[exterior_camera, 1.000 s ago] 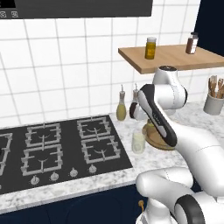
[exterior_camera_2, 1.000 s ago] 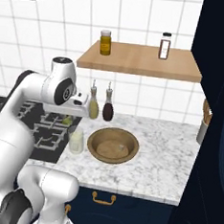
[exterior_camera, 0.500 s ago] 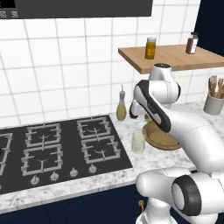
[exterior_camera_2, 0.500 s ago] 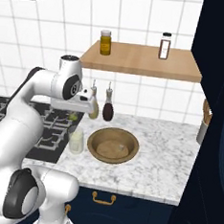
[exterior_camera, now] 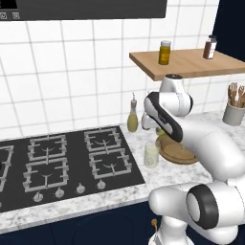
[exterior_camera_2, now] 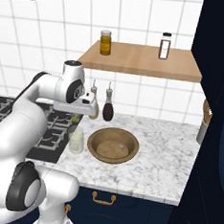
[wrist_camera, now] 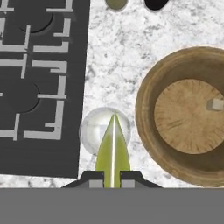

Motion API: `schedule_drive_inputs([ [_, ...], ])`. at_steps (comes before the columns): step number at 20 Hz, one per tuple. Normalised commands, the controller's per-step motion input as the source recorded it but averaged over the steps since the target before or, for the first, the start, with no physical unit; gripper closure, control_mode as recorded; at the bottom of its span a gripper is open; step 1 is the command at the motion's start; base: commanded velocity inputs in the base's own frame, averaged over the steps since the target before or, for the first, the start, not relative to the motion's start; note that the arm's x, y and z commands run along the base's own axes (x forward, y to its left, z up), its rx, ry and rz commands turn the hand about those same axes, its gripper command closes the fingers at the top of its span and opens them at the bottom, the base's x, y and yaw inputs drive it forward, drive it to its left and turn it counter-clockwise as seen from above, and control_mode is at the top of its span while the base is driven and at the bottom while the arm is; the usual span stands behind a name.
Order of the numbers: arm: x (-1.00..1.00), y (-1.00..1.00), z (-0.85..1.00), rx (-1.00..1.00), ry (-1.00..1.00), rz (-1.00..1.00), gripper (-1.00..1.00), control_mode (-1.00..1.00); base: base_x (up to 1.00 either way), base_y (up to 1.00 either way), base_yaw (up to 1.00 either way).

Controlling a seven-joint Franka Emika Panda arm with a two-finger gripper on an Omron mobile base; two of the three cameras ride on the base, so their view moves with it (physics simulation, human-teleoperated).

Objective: Grab a lemon wedge from the fridge and one ice cube from the ice bowl, and put them in the glass of lemonade.

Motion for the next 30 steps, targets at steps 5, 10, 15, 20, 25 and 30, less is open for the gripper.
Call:
schedule_drive_inputs([
  [5, 0.35, 0.03, 0.00, 0.00, 0.00, 0.00, 1.00, -1.00, 0.00, 0.00, 0.00],
  [10, 0.05, 0.16, 0.00, 0.00, 0.00, 0.00, 1.00, -1.00, 0.00, 0.00, 0.00],
  [15, 0.01, 0.13, 0.00, 0.00, 0.00, 0.00, 1.00, -1.00, 0.00, 0.00, 0.00],
  [20, 0.05, -0.04, -0.14, 0.00, 0.00, 0.00, 1.00, -1.00, 0.00, 0.00, 0.00],
  [25, 0.15, 0.00, -0.15, 0.00, 0.00, 0.00, 1.00, -1.00, 0.00, 0.00, 0.00],
  [30, 0.00, 0.00, -0.01, 0.00, -0.01, 0.00, 1.00, -1.00, 0.00, 0.00, 0.00],
])
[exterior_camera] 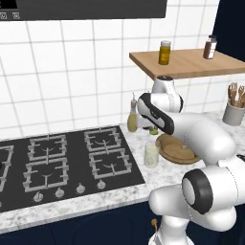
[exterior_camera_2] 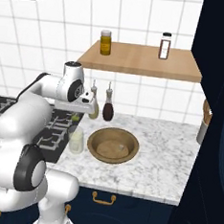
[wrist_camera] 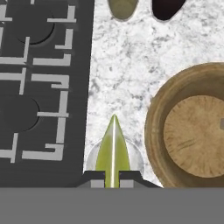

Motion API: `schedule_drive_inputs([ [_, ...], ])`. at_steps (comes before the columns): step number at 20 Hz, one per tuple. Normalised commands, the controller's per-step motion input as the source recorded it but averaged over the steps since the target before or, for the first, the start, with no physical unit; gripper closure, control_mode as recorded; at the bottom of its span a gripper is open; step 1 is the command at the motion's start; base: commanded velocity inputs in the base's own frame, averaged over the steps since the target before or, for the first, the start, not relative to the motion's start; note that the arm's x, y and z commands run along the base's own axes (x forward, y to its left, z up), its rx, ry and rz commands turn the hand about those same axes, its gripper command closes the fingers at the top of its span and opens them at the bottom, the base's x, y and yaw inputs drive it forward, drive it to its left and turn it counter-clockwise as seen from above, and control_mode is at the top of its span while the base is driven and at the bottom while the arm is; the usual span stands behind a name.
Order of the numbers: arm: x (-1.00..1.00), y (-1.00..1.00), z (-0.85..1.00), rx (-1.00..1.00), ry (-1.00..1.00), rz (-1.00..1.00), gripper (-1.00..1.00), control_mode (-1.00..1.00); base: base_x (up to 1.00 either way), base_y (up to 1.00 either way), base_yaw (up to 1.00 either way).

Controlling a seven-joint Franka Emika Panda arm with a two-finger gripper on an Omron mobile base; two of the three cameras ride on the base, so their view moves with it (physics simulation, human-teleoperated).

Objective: Grab a lemon wedge from the fridge and one ice cube from the ice bowl, and put them in the glass of lemonade.

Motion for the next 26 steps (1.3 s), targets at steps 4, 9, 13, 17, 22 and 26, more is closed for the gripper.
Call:
schedule_drive_inputs([
  [4, -0.16, 0.00, 0.00, 0.00, -0.06, 0.00, 1.00, -1.00, 0.00, 0.00, 0.00],
  [9, -0.04, 0.00, 0.00, 0.00, -0.02, 0.00, 1.00, -1.00, 0.00, 0.00, 0.00],
  [13, 0.00, 0.00, 0.00, 0.00, 0.00, 0.00, -1.00, -1.00, 0.00, 0.00, 0.00],
  [17, 0.00, 0.00, 0.00, 0.00, 0.00, 0.00, -1.00, -1.00, 0.00, 0.00, 0.00],
  [22, 0.00, 0.00, 0.00, 0.00, 0.00, 0.00, -1.00, -1.00, 0.00, 0.00, 0.00],
  [26, -0.11, -0.01, 0.03, 0.00, -0.01, 0.00, -1.00, -1.00, 0.00, 0.00, 0.00],
])
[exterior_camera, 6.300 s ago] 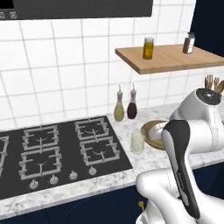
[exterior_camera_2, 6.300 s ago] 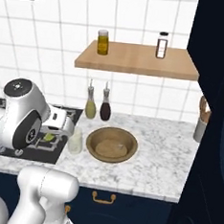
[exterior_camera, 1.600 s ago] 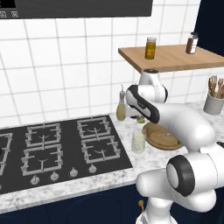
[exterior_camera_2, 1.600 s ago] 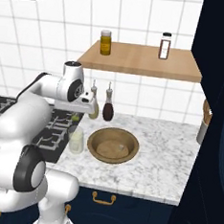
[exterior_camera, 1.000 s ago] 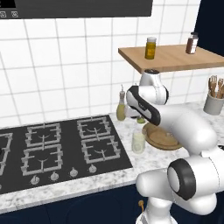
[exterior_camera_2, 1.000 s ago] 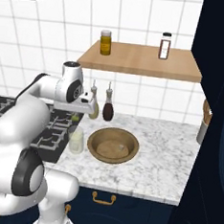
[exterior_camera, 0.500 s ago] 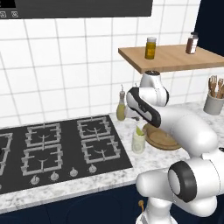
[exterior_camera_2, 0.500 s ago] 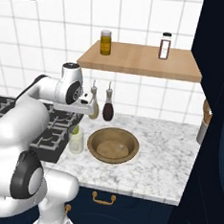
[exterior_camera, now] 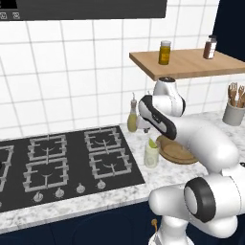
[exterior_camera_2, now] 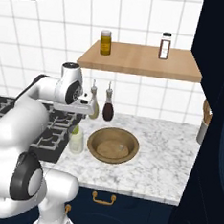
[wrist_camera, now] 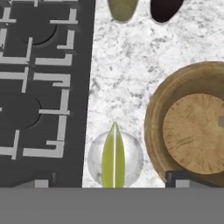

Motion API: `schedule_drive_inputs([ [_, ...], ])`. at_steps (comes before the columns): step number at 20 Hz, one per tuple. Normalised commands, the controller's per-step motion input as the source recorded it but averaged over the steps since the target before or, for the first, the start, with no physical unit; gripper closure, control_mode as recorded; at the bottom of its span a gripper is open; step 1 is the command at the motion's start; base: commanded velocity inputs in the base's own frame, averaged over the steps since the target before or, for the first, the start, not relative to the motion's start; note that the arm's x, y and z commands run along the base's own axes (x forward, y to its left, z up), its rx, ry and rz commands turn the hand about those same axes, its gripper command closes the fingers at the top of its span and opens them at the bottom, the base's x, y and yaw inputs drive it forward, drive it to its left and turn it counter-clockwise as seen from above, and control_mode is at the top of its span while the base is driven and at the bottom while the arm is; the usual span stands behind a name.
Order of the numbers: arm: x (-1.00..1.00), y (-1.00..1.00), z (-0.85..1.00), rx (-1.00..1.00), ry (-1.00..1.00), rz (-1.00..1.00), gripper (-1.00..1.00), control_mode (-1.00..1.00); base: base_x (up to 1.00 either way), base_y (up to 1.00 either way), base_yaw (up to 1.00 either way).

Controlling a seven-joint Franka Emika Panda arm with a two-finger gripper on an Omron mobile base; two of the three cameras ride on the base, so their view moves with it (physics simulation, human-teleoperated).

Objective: Grab a lemon wedge from the fridge and one ice cube from the ice bowl, and put them in the glass of lemonade.

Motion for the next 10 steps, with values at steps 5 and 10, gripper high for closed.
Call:
schedule_drive_inputs([
  [5, -0.38, -0.03, 0.09, 0.00, -0.09, 0.00, -1.00, -1.00, 0.00, 0.00, 0.00],
  [10, -0.51, -0.06, 0.14, 0.01, -0.16, 0.00, -1.00, -1.00, 0.00, 0.00, 0.00],
])
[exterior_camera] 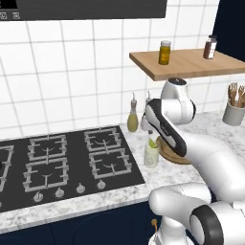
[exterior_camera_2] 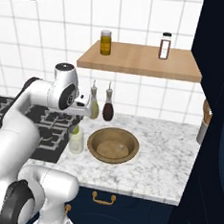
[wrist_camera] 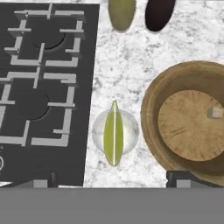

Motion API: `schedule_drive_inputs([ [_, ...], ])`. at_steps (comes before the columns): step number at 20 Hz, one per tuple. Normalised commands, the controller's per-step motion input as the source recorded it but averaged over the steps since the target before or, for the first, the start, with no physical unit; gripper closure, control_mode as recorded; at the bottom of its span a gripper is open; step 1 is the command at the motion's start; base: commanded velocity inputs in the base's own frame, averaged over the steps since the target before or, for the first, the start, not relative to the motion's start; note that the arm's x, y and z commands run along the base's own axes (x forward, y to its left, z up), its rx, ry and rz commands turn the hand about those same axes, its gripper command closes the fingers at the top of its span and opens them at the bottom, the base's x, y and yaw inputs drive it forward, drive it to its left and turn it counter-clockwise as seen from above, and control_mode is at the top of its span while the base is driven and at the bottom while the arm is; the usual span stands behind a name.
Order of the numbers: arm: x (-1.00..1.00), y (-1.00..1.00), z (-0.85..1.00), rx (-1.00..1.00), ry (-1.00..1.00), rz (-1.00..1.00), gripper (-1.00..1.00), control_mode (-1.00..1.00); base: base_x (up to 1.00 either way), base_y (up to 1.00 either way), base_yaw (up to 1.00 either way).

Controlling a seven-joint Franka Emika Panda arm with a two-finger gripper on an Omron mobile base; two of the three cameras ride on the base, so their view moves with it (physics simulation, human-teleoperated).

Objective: Grab a lemon wedge from the fridge and one ice cube from the ice bowl, and put them in the glass of lemonade.

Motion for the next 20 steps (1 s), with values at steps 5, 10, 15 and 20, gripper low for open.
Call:
schedule_drive_inputs([
  [5, -0.53, 0.00, 0.24, 0.01, -0.21, 0.00, -1.00, -1.00, 0.00, 0.00, 0.00],
  [10, -0.90, 0.00, 0.00, 0.04, -0.03, 0.00, -1.00, -1.00, 0.00, 0.00, 0.00],
  [15, -0.61, -0.09, 0.20, 0.09, 0.01, 0.00, -1.00, -1.00, 0.00, 0.00, 0.00],
  [20, -0.43, -0.28, 0.64, 0.16, 0.03, 0.00, -1.00, -1.00, 0.00, 0.00, 0.00],
])
